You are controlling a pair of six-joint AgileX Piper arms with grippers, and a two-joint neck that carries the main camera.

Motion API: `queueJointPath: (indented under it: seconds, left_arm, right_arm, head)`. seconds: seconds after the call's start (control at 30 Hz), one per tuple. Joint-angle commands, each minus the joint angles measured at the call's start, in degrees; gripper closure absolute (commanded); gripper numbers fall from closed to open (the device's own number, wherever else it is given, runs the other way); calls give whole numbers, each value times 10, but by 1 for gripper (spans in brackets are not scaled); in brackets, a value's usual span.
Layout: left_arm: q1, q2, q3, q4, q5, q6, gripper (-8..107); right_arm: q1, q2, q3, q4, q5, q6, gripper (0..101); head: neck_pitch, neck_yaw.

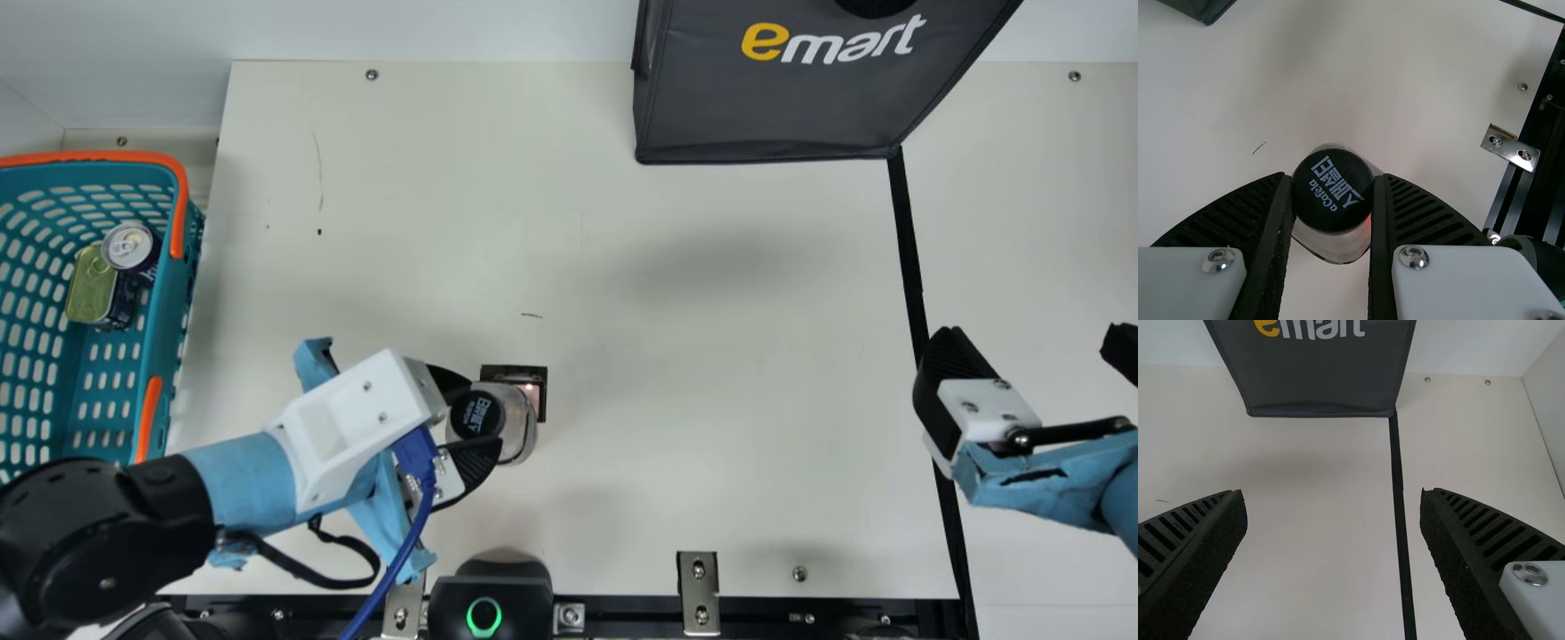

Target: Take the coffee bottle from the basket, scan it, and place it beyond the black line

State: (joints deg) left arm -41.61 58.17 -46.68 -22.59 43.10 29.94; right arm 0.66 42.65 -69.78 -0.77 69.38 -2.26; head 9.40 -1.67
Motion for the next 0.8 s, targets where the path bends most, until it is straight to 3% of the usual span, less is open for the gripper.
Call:
queueJointPath:
  seconds: [0.0, 0.77]
  left_arm:
    - [2, -3, -2, -4, 3, 2, 89]
    - [45, 1, -35, -41, 17, 51, 89]
  right_arm:
    - [0, 0, 0, 0, 0, 0, 10]
    - [0, 0, 0, 0, 0, 0, 10]
  head:
    - [-15, 1]
    - [-15, 1]
